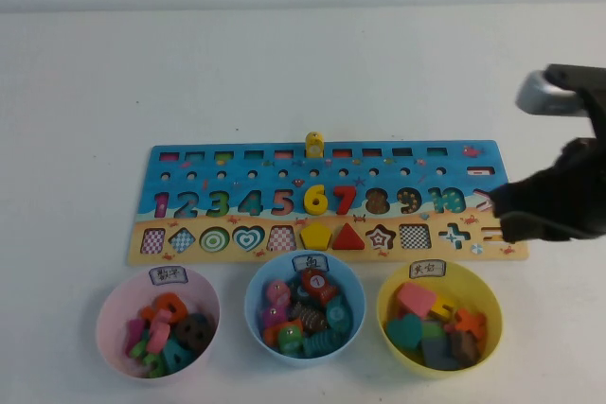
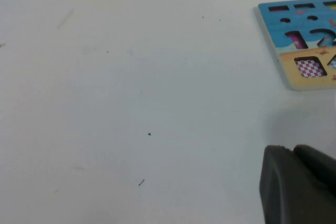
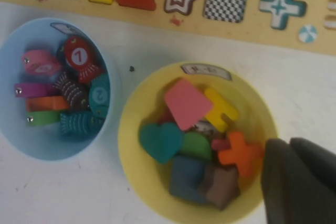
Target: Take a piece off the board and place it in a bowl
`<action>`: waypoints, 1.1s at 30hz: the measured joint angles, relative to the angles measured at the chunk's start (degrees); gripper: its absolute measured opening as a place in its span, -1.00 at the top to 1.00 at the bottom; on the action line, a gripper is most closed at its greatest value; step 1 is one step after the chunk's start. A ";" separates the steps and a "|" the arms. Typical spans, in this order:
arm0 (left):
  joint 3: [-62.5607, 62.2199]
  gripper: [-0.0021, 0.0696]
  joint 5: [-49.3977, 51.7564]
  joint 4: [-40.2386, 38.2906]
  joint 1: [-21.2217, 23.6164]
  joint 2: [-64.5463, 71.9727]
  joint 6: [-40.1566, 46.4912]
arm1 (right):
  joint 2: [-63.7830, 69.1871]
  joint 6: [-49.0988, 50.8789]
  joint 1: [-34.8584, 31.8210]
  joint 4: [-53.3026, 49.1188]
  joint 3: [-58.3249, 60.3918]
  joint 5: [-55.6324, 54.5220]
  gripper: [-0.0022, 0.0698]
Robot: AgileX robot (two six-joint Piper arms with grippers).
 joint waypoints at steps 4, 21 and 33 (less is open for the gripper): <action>0.00 0.95 0.00 0.00 0.00 0.00 0.00 | 7.80 2.40 5.50 -3.20 -8.56 1.60 0.99; 0.00 0.95 0.00 0.00 0.00 0.00 0.00 | 35.78 6.49 13.64 -8.11 -42.78 10.81 0.78; 0.00 0.95 0.00 0.00 0.00 0.00 0.00 | 50.03 8.51 13.85 -8.33 -56.81 7.81 0.00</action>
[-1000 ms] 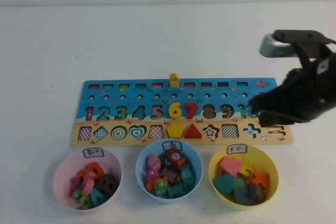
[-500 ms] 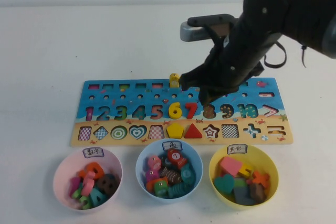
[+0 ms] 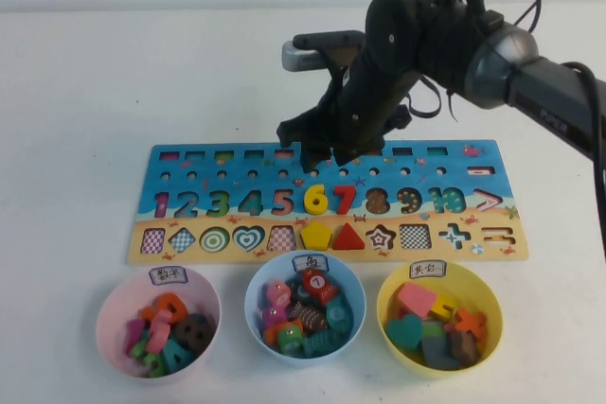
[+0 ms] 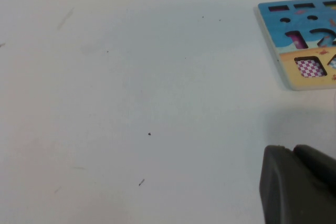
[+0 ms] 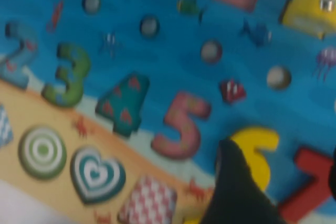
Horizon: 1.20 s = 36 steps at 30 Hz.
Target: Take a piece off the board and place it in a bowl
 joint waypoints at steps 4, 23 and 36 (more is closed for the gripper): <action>0.00 0.95 0.00 0.00 0.00 0.00 0.00 | 1.95 0.61 0.00 -1.09 -2.31 -3.95 -0.03; 0.00 0.95 0.00 0.00 0.00 0.00 0.00 | 5.15 0.97 0.00 -4.98 -3.06 -14.56 -0.04; 0.00 0.95 0.00 0.00 0.00 0.00 0.00 | 7.20 0.97 0.00 -6.43 -3.16 -16.51 -0.04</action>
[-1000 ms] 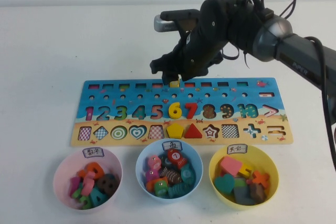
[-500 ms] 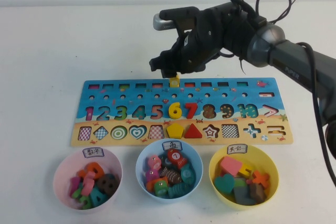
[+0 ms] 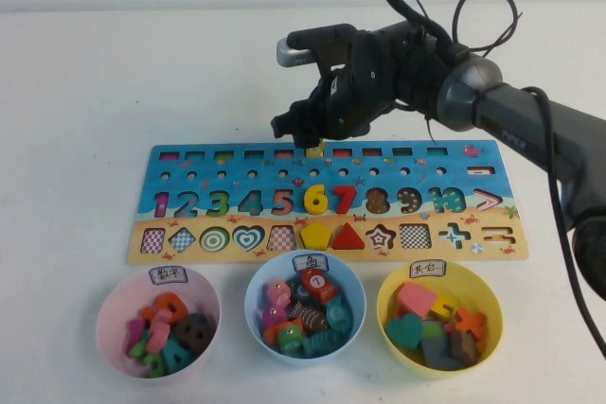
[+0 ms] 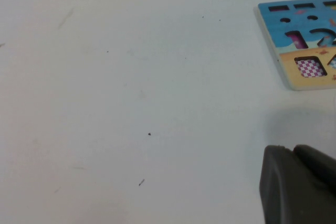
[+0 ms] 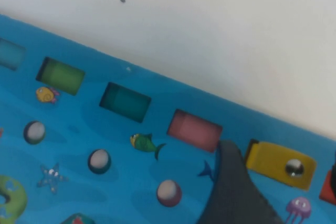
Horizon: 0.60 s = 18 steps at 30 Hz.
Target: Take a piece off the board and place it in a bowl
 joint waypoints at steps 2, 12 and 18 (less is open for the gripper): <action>0.00 0.95 0.00 0.00 0.00 0.00 0.00 | 0.12 0.00 0.00 -0.14 -0.08 -0.42 -0.04; 0.00 0.95 0.00 0.00 0.00 0.00 0.00 | 1.11 0.00 0.00 -0.40 -0.12 -1.94 -0.04; 0.00 0.95 0.00 0.00 0.00 0.00 0.00 | 1.61 0.00 0.00 -0.40 -0.85 -2.30 -0.04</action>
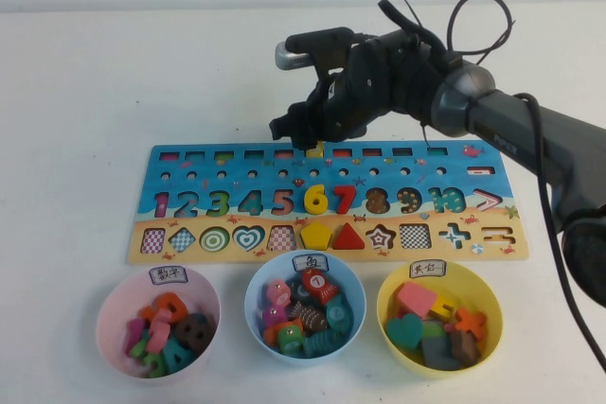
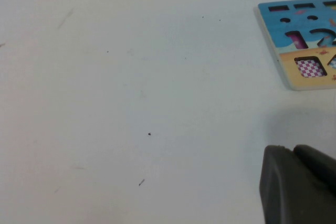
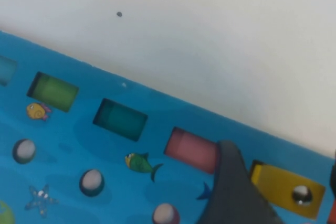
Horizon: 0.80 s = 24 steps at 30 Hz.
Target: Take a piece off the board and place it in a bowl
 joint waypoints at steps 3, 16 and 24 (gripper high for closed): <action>0.00 0.95 0.00 0.00 0.00 0.00 0.00 | 0.77 0.00 0.00 0.00 -0.11 -0.13 -0.04; 0.00 0.95 0.00 0.00 0.00 0.00 0.00 | 1.28 0.00 -0.33 -0.33 -0.30 -0.60 -0.04; 0.00 0.95 0.00 0.00 0.00 0.00 0.00 | 1.51 0.00 -0.45 -0.33 -0.30 -0.68 -0.04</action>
